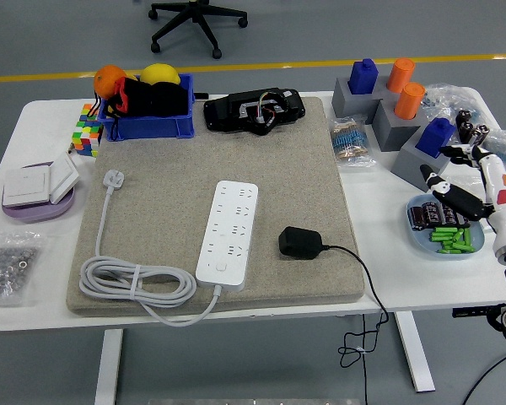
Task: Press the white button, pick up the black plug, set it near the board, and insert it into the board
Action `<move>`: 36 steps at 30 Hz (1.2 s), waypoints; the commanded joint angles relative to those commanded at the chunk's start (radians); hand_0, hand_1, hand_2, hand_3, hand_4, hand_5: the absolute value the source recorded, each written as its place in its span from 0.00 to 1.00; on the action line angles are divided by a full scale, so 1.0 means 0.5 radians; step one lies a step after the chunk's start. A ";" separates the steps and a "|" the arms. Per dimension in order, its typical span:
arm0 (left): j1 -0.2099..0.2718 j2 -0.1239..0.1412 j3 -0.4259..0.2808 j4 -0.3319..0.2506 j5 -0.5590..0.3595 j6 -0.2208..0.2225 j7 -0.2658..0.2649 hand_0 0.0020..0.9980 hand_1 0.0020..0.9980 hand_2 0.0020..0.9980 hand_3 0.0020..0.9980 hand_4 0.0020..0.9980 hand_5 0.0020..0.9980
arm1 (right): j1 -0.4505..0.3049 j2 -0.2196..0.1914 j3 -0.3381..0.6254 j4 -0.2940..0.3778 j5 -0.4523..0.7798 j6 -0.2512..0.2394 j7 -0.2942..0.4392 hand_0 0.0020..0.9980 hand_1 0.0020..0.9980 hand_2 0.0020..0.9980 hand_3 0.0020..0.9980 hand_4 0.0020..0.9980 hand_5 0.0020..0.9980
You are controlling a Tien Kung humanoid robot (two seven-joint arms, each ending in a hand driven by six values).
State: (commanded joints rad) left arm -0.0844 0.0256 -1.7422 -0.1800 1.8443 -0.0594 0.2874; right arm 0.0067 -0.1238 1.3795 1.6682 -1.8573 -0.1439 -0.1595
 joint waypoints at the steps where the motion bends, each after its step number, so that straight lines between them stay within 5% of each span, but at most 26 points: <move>1: 0.000 0.000 0.001 0.000 0.000 0.000 0.000 0.63 0.63 0.64 0.70 0.57 0.38 | 0.009 -0.008 -0.035 0.013 0.004 0.004 -0.010 0.86 0.75 0.71 0.68 0.82 0.53; 10: 0.002 0.002 -0.003 0.000 0.000 -0.001 0.001 0.63 0.63 0.64 0.70 0.56 0.38 | 0.158 -0.107 -0.527 0.176 0.078 0.039 -0.049 0.86 0.73 0.70 0.68 0.82 0.53; 11: 0.001 0.002 -0.003 0.000 -0.004 0.000 0.001 0.63 0.63 0.64 0.70 0.56 0.38 | 0.184 -0.114 -0.577 0.190 0.090 0.047 -0.050 0.76 0.65 0.63 0.68 0.82 0.53; 13: 0.003 0.002 0.001 0.000 -0.014 0.001 -0.002 0.63 0.63 0.64 0.70 0.56 0.38 | 0.234 -0.123 -0.692 0.210 0.110 0.055 -0.055 0.76 0.65 0.63 0.68 0.82 0.53; 16: -0.001 0.004 -0.006 0.000 -0.013 0.003 -0.002 0.63 0.63 0.64 0.70 0.56 0.38 | 0.309 -0.129 -0.835 0.209 0.144 0.072 -0.065 0.76 0.65 0.63 0.68 0.82 0.53; 17: -0.001 0.005 -0.004 0.000 -0.015 0.003 -0.002 0.63 0.63 0.64 0.69 0.56 0.38 | 0.329 -0.129 -0.874 0.202 0.151 0.085 -0.077 0.64 0.54 0.49 0.67 0.81 0.53; 22: -0.005 0.006 -0.004 0.000 -0.015 0.004 -0.002 0.63 0.63 0.64 0.69 0.56 0.38 | 0.435 -0.122 -1.078 0.141 0.108 0.121 -0.199 0.64 0.54 0.49 0.67 0.81 0.53; 23: -0.005 0.006 -0.003 0.000 -0.018 0.004 -0.002 0.63 0.63 0.64 0.69 0.56 0.39 | 0.462 -0.117 -1.124 0.125 0.091 0.125 -0.237 0.34 0.20 0.22 0.64 0.65 0.33; 28: -0.005 0.007 0.003 0.000 -0.039 0.006 -0.003 0.63 0.63 0.64 0.69 0.56 0.39 | 0.595 -0.079 -1.307 0.067 0.010 0.101 -0.424 0.34 0.20 0.22 0.64 0.65 0.33; 29: -0.005 0.007 0.004 0.000 -0.040 0.006 -0.003 0.62 0.63 0.64 0.69 0.56 0.39 | 0.615 -0.071 -1.332 0.059 0.006 0.100 -0.458 0.08 0.05 0.12 0.63 0.58 0.29; 34: -0.006 0.007 0.006 0.000 -0.040 0.006 -0.002 0.62 0.63 0.64 0.69 0.56 0.39 | 0.731 -0.021 -1.467 0.036 0.002 0.162 -0.741 0.08 0.05 0.12 0.63 0.58 0.29; 36: -0.005 0.007 0.010 0.000 -0.047 0.006 -0.003 0.62 0.63 0.64 0.69 0.56 0.39 | 0.758 -0.011 -1.502 0.040 0.015 0.189 -0.838 0.00 0.01 0.10 0.63 0.51 0.21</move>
State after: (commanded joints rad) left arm -0.0867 0.0290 -1.7373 -0.1800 1.8209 -0.0562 0.2860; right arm 0.3856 -0.1292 0.6285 1.6883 -1.8496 -0.0492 -0.5787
